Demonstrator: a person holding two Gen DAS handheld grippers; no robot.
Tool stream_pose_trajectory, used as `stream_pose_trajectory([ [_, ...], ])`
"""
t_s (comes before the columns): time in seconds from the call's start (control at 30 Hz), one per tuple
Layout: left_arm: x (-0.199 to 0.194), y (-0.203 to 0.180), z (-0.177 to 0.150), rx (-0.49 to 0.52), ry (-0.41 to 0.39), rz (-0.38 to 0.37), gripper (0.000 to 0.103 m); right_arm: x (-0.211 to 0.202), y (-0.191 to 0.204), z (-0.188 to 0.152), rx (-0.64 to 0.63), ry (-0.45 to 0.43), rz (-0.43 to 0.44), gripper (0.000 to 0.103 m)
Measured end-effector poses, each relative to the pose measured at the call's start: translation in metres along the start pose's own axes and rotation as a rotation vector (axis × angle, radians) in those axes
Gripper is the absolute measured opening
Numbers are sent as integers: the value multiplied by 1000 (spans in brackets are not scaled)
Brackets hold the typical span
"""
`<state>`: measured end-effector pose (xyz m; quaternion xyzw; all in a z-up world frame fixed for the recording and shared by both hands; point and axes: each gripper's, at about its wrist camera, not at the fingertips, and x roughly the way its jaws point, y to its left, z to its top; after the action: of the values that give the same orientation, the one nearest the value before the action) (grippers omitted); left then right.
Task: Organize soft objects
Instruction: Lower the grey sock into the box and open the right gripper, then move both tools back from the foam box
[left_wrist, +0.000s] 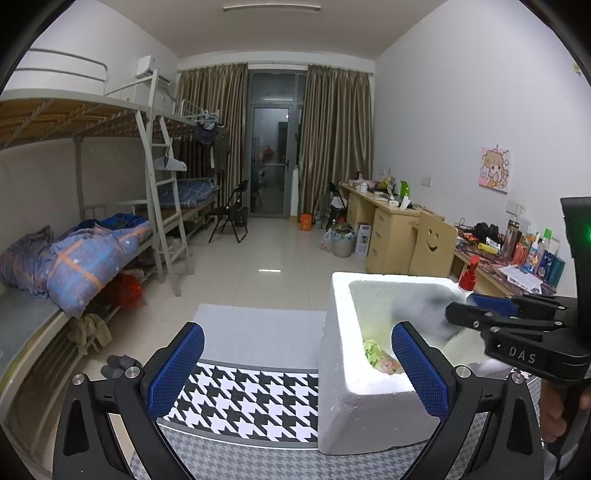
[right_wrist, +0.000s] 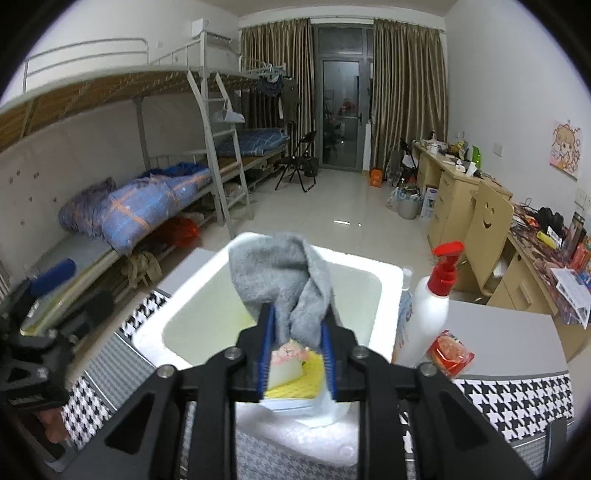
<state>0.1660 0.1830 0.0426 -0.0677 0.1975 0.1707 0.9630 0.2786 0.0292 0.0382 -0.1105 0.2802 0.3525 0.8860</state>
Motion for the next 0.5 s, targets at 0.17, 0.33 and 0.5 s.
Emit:
stream_pose_trajectory([
  [0.17,0,2,0,2,2,-3,102,-4,-3,-2,1,-10,-9,64],
  [0.33,-7,-1,-2,7,-10,-15,102,-17,-6,-4,14,-26,4,69],
  [0.5,-19,-13,-1,16,-26,-24,102,-38,-7,-9,37,-56,10,74],
])
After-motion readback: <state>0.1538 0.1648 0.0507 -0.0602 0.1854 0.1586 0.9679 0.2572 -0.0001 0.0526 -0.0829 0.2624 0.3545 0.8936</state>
